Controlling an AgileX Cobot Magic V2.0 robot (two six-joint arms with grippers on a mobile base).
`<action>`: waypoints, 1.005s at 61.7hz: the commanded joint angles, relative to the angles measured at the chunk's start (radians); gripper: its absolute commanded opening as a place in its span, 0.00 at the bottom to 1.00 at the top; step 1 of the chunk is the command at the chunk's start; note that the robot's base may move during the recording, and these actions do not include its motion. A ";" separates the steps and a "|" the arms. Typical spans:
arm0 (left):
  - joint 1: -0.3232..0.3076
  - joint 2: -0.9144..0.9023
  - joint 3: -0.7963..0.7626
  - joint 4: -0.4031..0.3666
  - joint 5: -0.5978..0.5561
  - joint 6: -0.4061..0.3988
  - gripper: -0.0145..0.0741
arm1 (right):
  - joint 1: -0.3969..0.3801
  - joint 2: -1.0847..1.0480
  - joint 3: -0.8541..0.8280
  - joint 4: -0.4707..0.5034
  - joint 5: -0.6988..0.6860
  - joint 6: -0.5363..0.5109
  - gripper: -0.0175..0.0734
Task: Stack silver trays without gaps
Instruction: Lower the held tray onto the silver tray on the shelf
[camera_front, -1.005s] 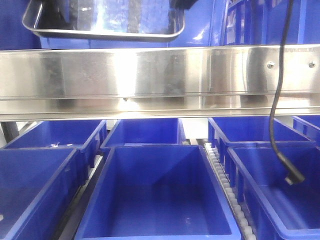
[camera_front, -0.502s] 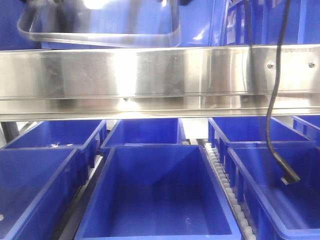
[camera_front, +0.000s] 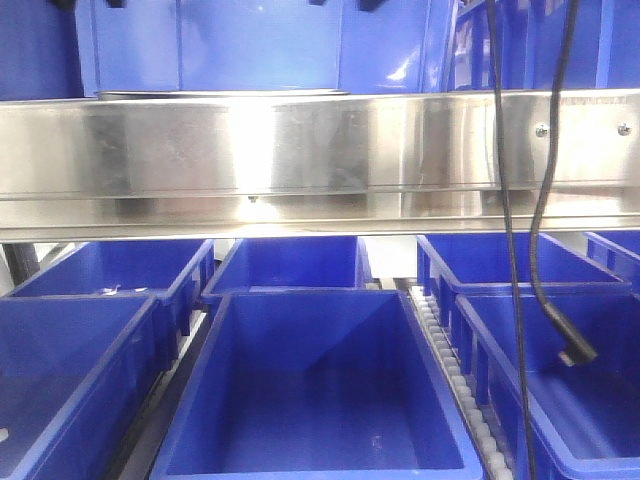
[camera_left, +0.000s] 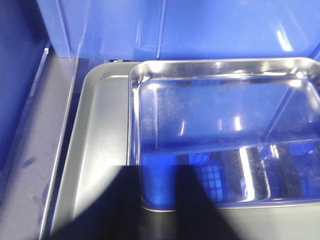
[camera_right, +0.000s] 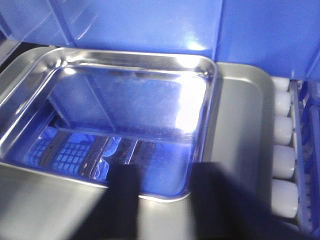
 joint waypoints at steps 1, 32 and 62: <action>-0.006 -0.038 -0.007 -0.005 -0.032 0.001 0.16 | 0.004 -0.029 -0.011 -0.004 -0.012 -0.006 0.10; -0.006 -0.291 0.199 -0.002 -0.394 0.080 0.17 | 0.009 -0.105 -0.011 -0.044 -0.142 -0.006 0.11; -0.006 -0.688 0.715 0.053 -0.833 0.080 0.17 | 0.009 -0.105 -0.011 -0.044 -0.187 -0.006 0.11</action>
